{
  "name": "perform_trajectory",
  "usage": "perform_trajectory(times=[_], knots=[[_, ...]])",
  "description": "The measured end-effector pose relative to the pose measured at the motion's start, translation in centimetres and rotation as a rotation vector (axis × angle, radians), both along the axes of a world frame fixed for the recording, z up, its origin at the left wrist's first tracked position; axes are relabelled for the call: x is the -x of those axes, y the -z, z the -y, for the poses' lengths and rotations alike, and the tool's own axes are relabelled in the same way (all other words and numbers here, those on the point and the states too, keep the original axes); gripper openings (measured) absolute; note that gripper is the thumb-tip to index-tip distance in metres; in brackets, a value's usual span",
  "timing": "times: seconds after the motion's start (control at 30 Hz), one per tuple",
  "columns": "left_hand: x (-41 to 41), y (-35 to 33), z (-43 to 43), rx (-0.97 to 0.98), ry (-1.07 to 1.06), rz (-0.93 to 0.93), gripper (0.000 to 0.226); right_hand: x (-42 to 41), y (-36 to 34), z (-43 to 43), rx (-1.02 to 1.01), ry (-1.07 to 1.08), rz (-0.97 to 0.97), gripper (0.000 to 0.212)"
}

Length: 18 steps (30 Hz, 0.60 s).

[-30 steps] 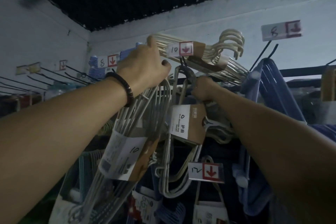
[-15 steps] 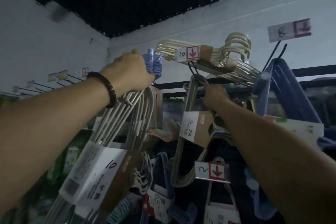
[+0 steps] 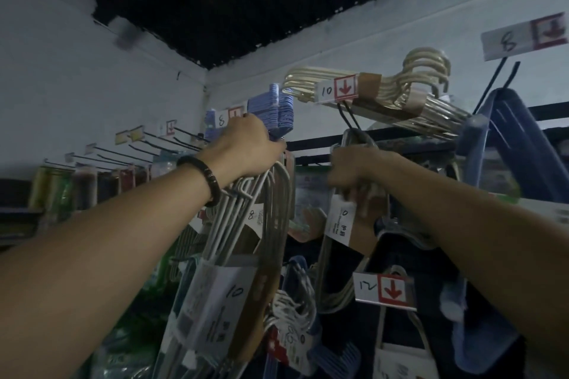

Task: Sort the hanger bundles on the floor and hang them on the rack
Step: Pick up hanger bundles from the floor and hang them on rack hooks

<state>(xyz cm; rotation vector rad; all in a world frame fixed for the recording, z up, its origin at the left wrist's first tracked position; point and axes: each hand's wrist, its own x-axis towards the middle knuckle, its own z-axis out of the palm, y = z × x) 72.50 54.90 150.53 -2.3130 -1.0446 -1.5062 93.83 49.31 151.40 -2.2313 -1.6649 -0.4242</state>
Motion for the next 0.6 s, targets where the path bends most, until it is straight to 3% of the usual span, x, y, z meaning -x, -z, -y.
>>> perform_trajectory(times=[0.1, 0.2, 0.3, 0.47, 0.6], knots=[[-0.3, 0.4, 0.0, 0.007, 0.051, 0.026, 0.047, 2.3, 1.3, 1.3, 0.168, -0.495, -0.365, 0.035], [-0.4, 0.4, 0.1, 0.03, 0.102, 0.037, 0.047, 3.2, 2.8, 1.8, 0.209, -0.7, -0.416, 0.041], [0.1, -0.2, 0.2, 0.076, 0.215, 0.068, 0.045, 4.4, 4.5, 1.2, 0.106, -0.774, -0.383, 0.044], [2.1, -0.3, 1.1, 0.21, 0.547, 0.174, 0.04, 7.6, 6.0, 0.1, -0.281, -0.805, -0.495, 0.054], [3.7, -0.8, 1.0, 0.466, 0.54, -0.104, 0.054, 9.3, 6.6, -0.3, -0.369, -0.756, -0.555, 0.027]])
